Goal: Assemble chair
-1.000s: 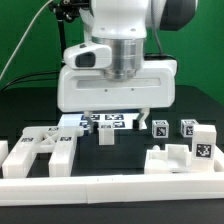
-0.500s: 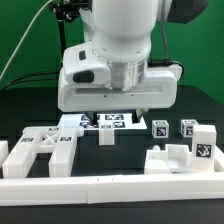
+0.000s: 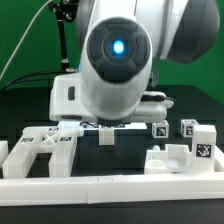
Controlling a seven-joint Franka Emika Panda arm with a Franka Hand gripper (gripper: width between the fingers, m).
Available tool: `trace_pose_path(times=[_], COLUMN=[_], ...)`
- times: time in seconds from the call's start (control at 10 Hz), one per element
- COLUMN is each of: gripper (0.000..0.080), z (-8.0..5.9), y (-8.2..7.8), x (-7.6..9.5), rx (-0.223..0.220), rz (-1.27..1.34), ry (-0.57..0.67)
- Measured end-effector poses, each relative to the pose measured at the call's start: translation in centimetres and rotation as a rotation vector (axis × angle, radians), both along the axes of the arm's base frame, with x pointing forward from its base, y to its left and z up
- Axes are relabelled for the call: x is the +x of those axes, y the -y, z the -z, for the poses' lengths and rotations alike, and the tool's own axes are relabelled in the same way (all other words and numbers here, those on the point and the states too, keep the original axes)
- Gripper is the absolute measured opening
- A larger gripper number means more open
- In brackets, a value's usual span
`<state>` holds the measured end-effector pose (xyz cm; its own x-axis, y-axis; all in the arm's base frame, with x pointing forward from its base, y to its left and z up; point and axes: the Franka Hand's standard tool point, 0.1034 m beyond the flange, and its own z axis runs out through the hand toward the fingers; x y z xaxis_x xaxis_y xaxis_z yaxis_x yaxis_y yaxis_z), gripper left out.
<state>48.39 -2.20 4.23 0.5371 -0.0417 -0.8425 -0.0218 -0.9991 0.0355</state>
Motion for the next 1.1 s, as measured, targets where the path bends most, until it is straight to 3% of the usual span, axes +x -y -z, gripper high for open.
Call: trace_pose_path(times=[0.3, 0.7, 1.0, 1.1], gripper=[0.0649, 0.0649, 0.0619, 0.0442], z=[0.3, 3.1, 3.2, 3.2], y=[0.2, -0.2, -0.1, 0.0], x=[0.1, -2.6, -2.6, -2.6], rx=[-0.002, -0.035, -0.039, -0.039], rz=[0.002, 0.024, 0.031, 0.032], ry=[0.007, -0.009, -0.006, -0.006])
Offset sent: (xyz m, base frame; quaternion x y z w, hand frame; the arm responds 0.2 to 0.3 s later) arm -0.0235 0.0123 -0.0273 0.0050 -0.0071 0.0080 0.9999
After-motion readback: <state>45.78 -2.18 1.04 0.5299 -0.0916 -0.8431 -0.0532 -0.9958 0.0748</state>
